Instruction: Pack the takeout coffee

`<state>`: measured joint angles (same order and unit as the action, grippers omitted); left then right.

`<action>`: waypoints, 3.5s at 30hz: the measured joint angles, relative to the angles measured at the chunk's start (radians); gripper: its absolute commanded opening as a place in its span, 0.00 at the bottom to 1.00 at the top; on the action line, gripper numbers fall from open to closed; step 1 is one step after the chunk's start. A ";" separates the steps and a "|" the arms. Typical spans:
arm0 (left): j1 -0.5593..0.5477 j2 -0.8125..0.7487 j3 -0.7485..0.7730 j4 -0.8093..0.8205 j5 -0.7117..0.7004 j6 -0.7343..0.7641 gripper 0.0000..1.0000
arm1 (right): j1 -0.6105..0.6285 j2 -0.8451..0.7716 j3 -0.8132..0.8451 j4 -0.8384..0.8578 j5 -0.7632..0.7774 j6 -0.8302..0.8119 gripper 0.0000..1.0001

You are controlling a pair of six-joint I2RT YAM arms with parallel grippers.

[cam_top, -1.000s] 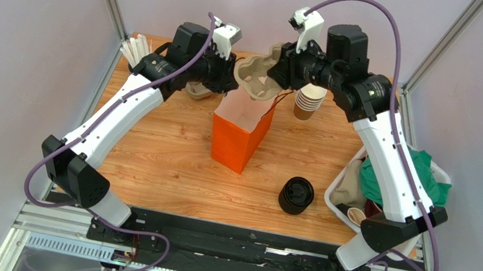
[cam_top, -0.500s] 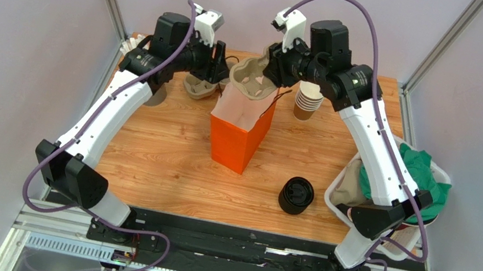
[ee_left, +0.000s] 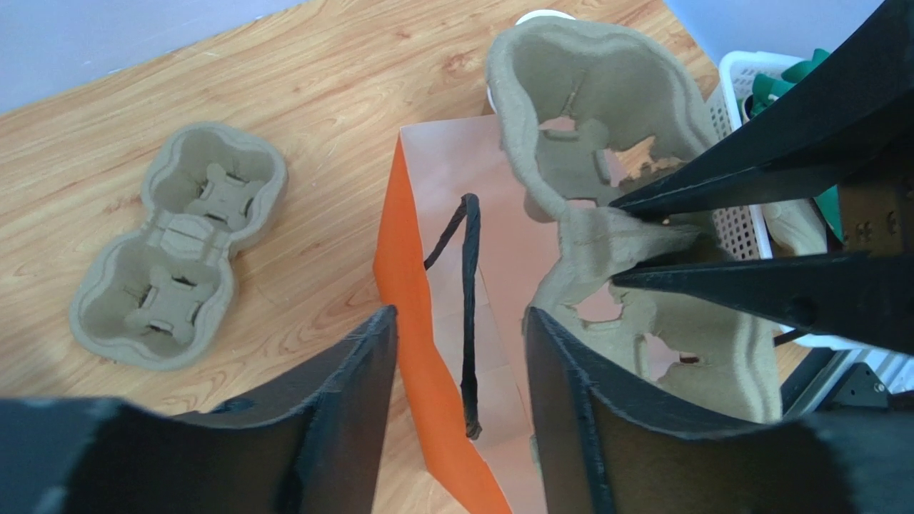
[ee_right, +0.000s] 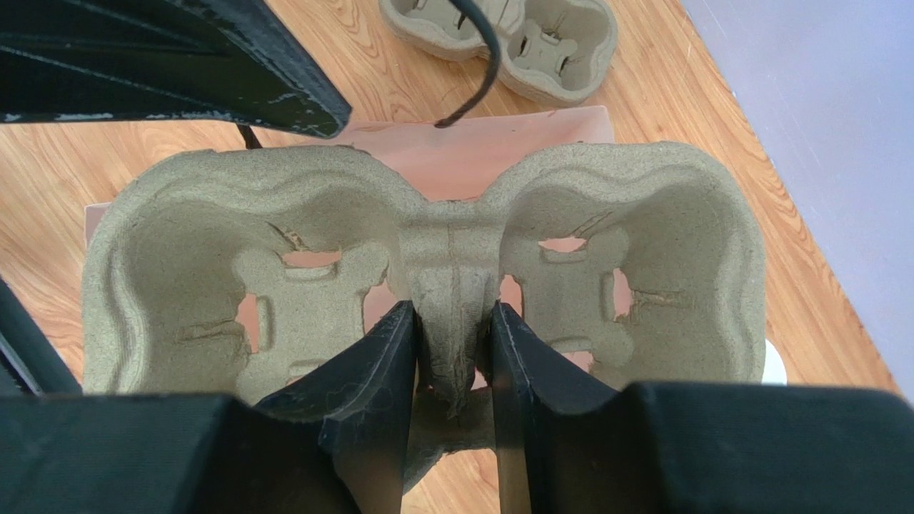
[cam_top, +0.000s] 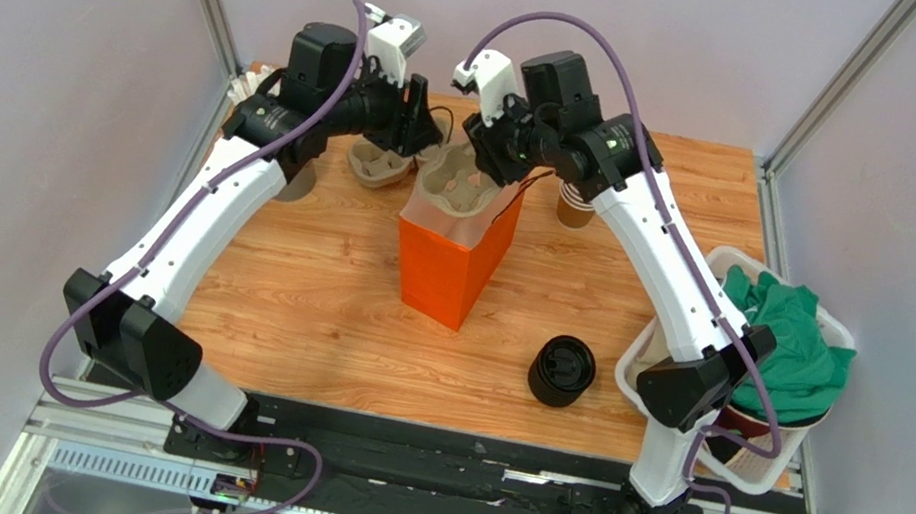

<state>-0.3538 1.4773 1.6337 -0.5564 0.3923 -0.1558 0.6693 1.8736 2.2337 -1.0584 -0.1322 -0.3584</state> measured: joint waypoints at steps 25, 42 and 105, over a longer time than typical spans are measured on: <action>0.000 0.000 -0.032 0.021 -0.075 -0.015 0.29 | 0.095 0.000 -0.146 0.047 0.150 -0.112 0.32; 0.000 -0.001 -0.032 0.021 -0.080 -0.021 0.24 | 0.094 0.001 -0.208 0.106 0.104 -0.102 0.30; 0.001 -0.028 -0.039 0.014 -0.068 -0.030 0.14 | 0.098 0.021 -0.317 0.223 0.018 -0.101 0.27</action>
<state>-0.3527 1.4494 1.5951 -0.5419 0.3241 -0.1856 0.7670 1.8950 1.9163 -0.8352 -0.1146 -0.4599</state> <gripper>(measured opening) 0.173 0.276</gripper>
